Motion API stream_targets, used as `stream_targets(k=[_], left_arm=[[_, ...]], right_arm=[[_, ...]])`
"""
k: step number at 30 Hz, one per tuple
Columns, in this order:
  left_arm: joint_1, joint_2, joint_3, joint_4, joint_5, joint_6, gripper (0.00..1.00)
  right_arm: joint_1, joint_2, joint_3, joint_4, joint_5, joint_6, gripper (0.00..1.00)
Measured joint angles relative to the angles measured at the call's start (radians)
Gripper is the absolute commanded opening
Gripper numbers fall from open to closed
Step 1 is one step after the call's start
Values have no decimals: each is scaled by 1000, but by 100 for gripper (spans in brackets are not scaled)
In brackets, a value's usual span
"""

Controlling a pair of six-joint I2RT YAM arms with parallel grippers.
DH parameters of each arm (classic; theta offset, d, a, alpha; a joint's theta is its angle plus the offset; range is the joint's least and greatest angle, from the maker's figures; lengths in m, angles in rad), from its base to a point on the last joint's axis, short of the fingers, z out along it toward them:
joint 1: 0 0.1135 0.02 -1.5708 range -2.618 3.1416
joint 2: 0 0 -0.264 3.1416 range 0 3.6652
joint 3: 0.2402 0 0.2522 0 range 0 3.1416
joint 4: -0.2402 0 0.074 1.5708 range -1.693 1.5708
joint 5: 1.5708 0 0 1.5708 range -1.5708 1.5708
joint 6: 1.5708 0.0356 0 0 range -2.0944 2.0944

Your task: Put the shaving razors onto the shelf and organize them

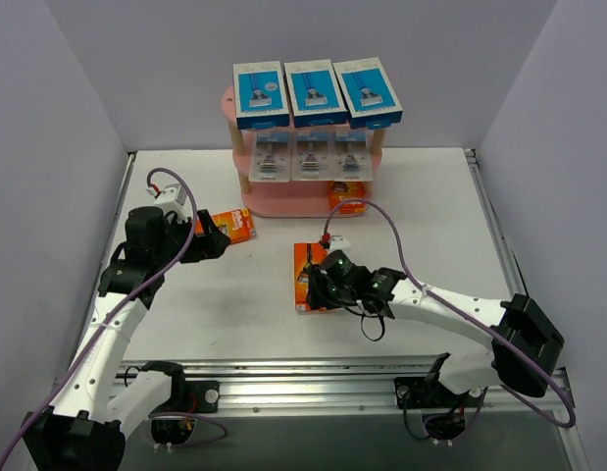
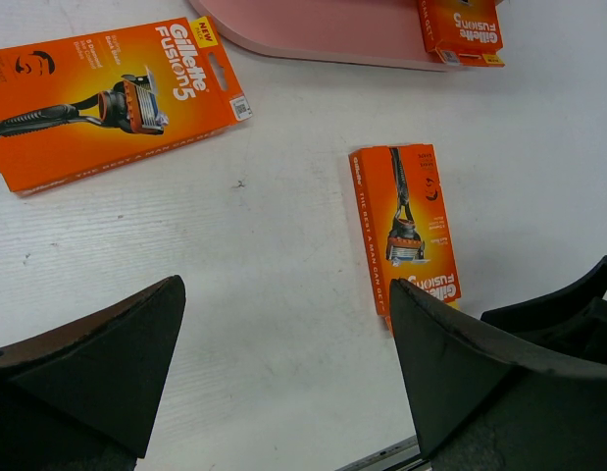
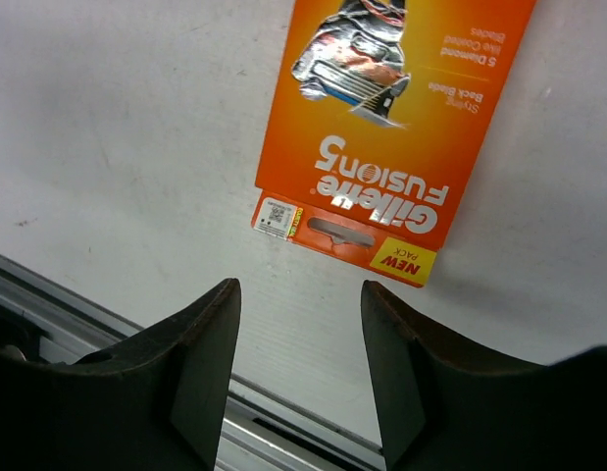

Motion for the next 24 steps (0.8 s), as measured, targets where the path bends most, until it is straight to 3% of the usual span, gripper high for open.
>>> stream_targets(k=[6, 13, 24], left_arm=[[0, 0, 0, 0, 0, 0, 94], [0, 0, 0, 0, 0, 0, 94], [0, 0, 0, 0, 8, 0, 94]], right_arm=[[0, -121, -200, 116, 67, 182, 49], [-2, -294, -320, 206, 150, 327, 51], [-72, -239, -435, 362, 90, 399, 49]])
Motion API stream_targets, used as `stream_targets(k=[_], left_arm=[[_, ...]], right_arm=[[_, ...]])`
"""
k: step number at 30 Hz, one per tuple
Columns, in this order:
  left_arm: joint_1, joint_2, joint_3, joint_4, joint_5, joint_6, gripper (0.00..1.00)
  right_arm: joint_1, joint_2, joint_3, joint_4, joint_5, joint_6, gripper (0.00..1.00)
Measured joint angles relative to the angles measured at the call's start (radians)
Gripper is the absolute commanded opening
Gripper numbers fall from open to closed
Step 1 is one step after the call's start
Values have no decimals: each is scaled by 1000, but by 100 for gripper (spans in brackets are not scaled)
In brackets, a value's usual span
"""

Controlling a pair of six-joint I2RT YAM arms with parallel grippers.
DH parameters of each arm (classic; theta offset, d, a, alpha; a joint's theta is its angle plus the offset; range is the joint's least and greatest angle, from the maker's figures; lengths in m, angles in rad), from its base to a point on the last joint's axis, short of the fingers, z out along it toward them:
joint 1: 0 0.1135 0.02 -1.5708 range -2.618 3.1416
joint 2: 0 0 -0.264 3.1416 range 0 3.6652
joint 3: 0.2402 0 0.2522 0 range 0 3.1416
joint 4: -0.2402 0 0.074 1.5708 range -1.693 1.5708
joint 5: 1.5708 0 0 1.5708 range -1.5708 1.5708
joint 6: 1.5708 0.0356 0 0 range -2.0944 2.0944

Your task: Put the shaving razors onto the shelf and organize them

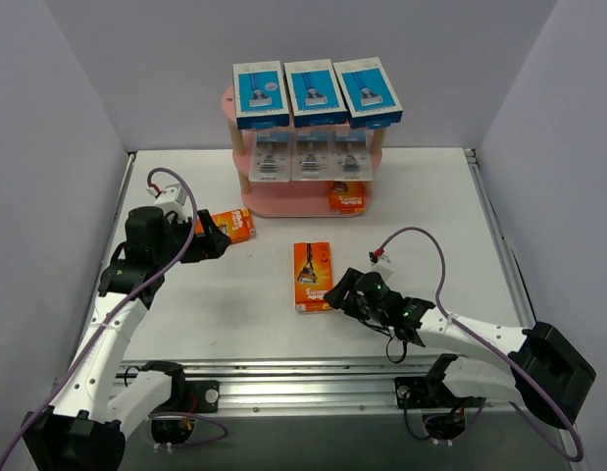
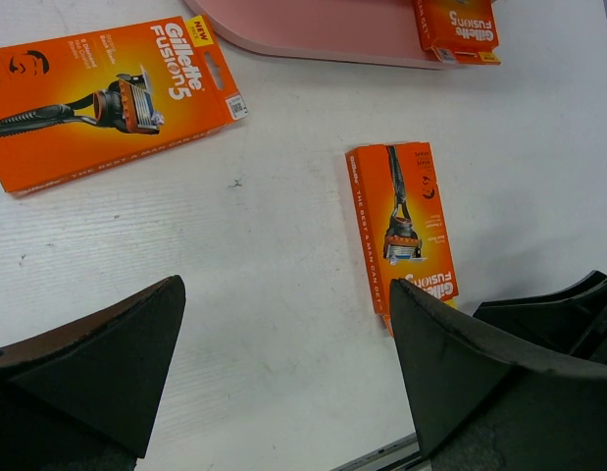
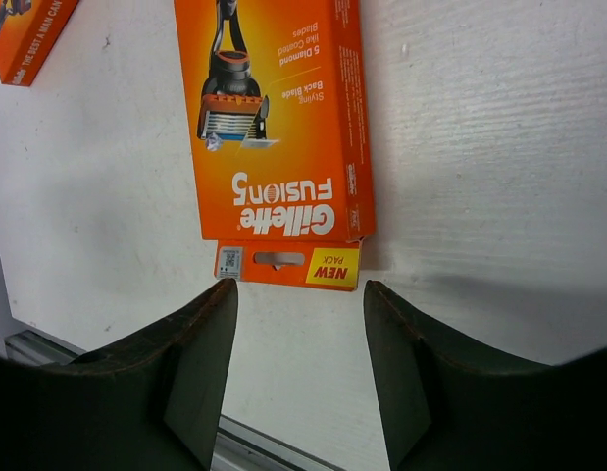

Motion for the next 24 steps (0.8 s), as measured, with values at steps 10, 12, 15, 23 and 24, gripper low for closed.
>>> stream_targets(k=[10, 12, 15, 23, 24], left_arm=[[0, 0, 0, 0, 13, 0, 94], [0, 0, 0, 0, 14, -1, 94], [0, 1, 0, 0, 14, -5, 94], [0, 4, 0, 0, 14, -7, 94], [0, 4, 0, 0, 14, -7, 94]], right_arm=[[-78, 89, -34, 156, -95, 5, 44], [-78, 108, -45, 177, -104, 8, 44], [-78, 134, -56, 193, -111, 12, 42], [-78, 144, -61, 221, -114, 17, 39], [-78, 145, -66, 227, -115, 18, 39]])
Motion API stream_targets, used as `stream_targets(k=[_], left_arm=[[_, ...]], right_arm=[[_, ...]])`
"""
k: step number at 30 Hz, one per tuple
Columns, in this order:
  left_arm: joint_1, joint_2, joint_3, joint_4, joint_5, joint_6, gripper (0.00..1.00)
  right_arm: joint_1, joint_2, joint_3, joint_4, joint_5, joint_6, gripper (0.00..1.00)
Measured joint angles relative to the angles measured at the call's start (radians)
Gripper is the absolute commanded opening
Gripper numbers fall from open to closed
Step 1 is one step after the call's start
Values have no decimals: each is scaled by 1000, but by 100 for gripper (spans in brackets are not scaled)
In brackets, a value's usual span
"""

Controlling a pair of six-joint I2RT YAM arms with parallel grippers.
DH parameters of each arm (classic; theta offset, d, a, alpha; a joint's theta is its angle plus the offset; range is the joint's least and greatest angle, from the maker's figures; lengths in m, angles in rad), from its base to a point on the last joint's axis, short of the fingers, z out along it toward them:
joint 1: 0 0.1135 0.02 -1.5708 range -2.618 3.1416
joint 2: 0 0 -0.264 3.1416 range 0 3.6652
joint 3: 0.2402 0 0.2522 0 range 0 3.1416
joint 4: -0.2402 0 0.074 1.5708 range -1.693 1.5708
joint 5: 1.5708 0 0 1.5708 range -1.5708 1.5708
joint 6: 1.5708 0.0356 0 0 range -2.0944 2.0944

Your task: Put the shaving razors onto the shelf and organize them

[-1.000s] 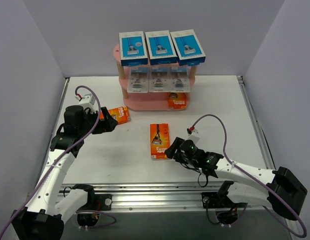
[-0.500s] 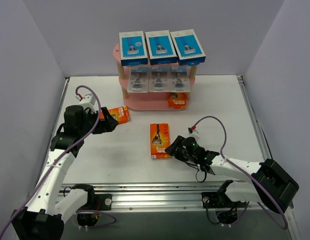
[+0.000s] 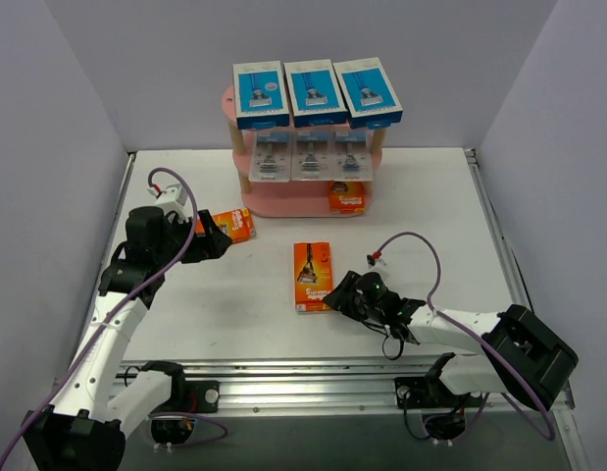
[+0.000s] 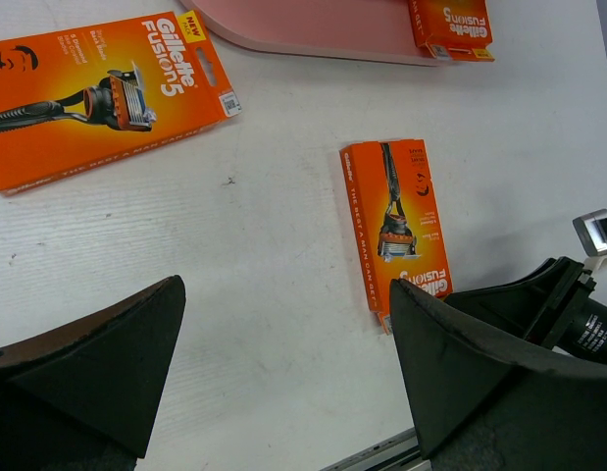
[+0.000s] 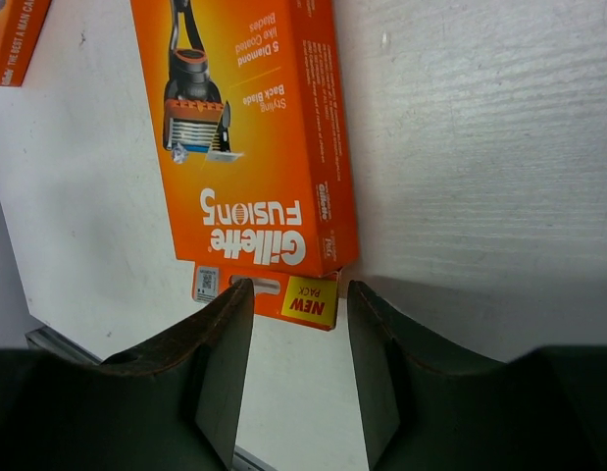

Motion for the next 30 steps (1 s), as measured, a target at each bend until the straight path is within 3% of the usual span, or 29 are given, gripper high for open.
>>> stream_targets(k=[16, 30], left_arm=[[0, 0, 0, 0, 0, 0, 94], [0, 0, 0, 0, 0, -3, 94]], right_arm=[[0, 37, -39, 72, -40, 17, 34], [-10, 51, -43, 96, -50, 36, 12]])
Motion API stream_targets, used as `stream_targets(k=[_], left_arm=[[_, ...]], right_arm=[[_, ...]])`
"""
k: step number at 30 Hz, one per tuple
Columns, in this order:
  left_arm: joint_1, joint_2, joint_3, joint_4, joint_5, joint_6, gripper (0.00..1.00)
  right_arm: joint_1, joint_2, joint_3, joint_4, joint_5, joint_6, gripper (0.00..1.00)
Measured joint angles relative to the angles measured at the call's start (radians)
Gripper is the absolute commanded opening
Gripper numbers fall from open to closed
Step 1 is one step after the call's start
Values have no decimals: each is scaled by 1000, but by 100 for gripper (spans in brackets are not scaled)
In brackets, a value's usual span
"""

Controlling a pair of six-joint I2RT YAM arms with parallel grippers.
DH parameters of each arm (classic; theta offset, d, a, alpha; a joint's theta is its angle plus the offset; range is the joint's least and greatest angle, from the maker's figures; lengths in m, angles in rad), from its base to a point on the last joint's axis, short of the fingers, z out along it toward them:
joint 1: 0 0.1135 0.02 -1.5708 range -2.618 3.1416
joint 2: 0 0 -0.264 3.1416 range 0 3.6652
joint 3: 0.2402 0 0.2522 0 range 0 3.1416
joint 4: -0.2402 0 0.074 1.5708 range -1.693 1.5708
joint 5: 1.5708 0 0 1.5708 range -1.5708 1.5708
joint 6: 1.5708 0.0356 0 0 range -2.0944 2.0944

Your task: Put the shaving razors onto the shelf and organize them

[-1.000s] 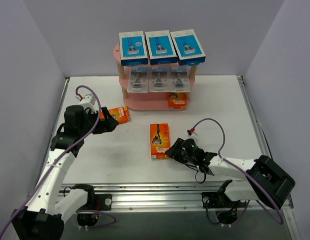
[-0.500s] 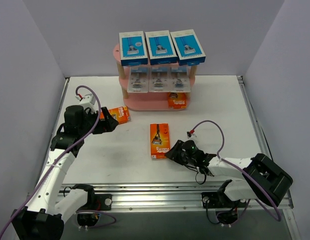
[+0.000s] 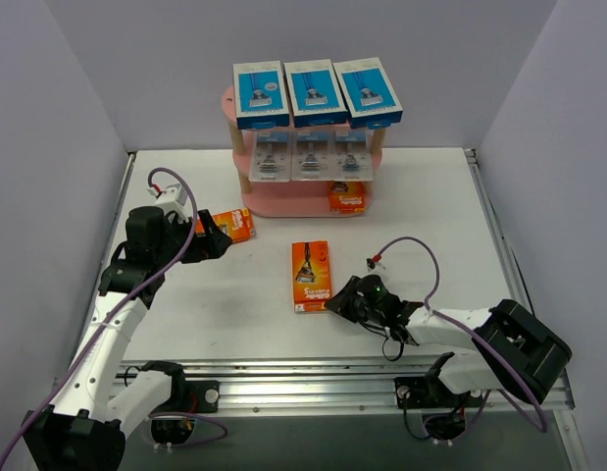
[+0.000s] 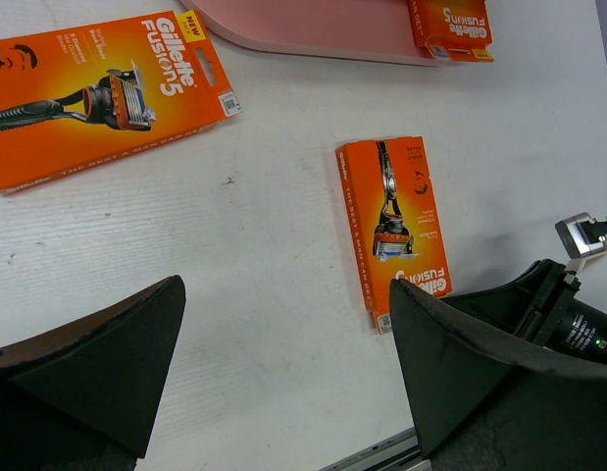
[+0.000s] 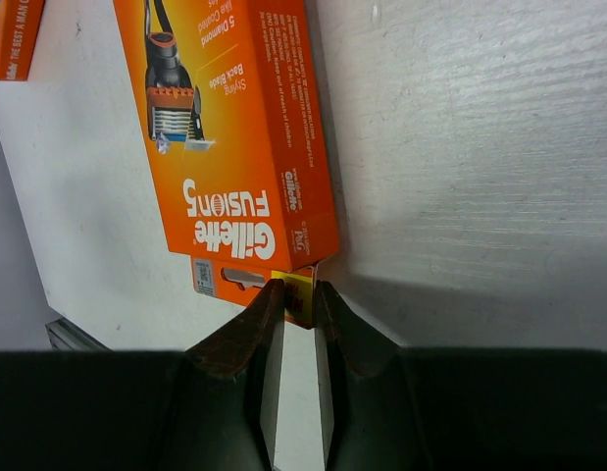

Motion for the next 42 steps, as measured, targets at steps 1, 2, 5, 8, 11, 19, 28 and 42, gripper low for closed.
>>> stream_targets(k=[1, 2, 5, 8, 11, 19, 28, 42], left_arm=[[0, 0, 0, 0, 0, 0, 94], [0, 0, 0, 0, 0, 0, 94], [0, 0, 0, 0, 0, 0, 94], [0, 0, 0, 0, 0, -1, 94], [0, 0, 0, 0, 0, -1, 94], [0, 0, 0, 0, 0, 0, 94], [-9, -47, -7, 11, 0, 0, 94], [-23, -22, -91, 111, 163, -197, 94]], right_arm=[[-2, -1, 0, 2, -2, 3, 10], [-4, -3, 0, 2, -5, 6, 8], [-11, -18, 0, 5, -9, 18, 2], [-16, -39, 0, 9, -13, 23, 0], [-18, -47, 0, 10, -14, 31, 0], [-24, -53, -13, 69, -24, 76, 0], [-24, -30, -25, 204, -46, 146, 0], [-24, 241, -63, 621, -121, 303, 0]])
